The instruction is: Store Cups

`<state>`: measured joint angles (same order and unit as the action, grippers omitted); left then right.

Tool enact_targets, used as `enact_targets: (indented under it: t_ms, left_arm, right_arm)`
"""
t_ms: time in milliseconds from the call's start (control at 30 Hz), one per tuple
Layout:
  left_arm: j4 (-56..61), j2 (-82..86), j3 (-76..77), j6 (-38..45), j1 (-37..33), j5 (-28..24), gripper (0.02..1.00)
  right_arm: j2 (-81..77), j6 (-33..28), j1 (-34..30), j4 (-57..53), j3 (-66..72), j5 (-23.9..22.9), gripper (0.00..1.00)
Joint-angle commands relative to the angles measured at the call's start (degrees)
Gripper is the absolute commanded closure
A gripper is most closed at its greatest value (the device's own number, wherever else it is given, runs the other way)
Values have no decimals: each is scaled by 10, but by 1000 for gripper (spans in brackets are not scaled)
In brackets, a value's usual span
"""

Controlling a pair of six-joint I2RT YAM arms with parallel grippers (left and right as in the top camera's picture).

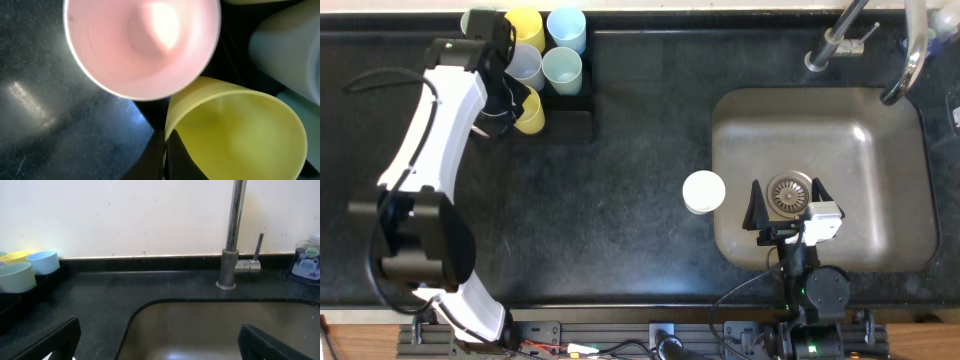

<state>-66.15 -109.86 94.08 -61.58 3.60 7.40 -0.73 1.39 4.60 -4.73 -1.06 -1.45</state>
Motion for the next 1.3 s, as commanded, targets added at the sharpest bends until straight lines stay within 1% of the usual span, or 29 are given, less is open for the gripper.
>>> enact_targets:
  t_ms: [33, 400, 433, 467, 500, 533, 733, 800, 933, 1033, 1133, 1200, 1233, 1300]
  left_arm:
    - [1, -15, -1, -16, -7, 13, 982]
    - [1, -27, -1, -20, -6, 17, 980]
    - [0, -27, -1, -19, -6, 17, 919]
    - [0, -27, -1, -19, -6, 17, 737]
    - [0, -26, -1, -19, -6, 17, 483]
    - [-2, -25, -1, -19, -6, 17, 20]
    - [-19, 36, -1, -10, -6, 14, 20]
    - [-37, 71, -1, 13, -6, 17, 20]
    - [-110, 172, -1, 75, -6, 17, 20]
    - [-174, 268, -10, 165, -6, 23, 20]
    - [-201, 374, -73, 243, -6, 26, 20]
    - [-169, 461, -160, 290, -8, 52, 23]
    - [-139, 503, -211, 319, -8, 56, 20]
    - [-31, 597, -335, 407, -7, 48, 20]
  right_arm:
    - [4, -3, -1, 3, 8, 4, 5]
    - [4, -3, -1, 3, 8, 4, 5]
    - [4, -3, -1, 3, 8, 4, 3]
    - [4, -3, -1, 3, 8, 4, 3]
    - [4, -3, -1, 3, 8, 4, 3]
    - [4, -3, -1, 3, 8, 4, 5]
    - [4, -3, -1, 3, 8, 4, 5]
    - [4, -3, -1, 3, 8, 4, 3]
    - [4, -3, -1, 3, 8, 4, 5]
    - [4, -3, -1, 3, 8, 4, 3]
    - [4, -3, -1, 3, 8, 4, 3]
    - [4, -3, -1, 3, 8, 4, 5]
    - [4, -3, -1, 3, 8, 4, 5]
    - [4, -3, -1, 3, 8, 4, 5]
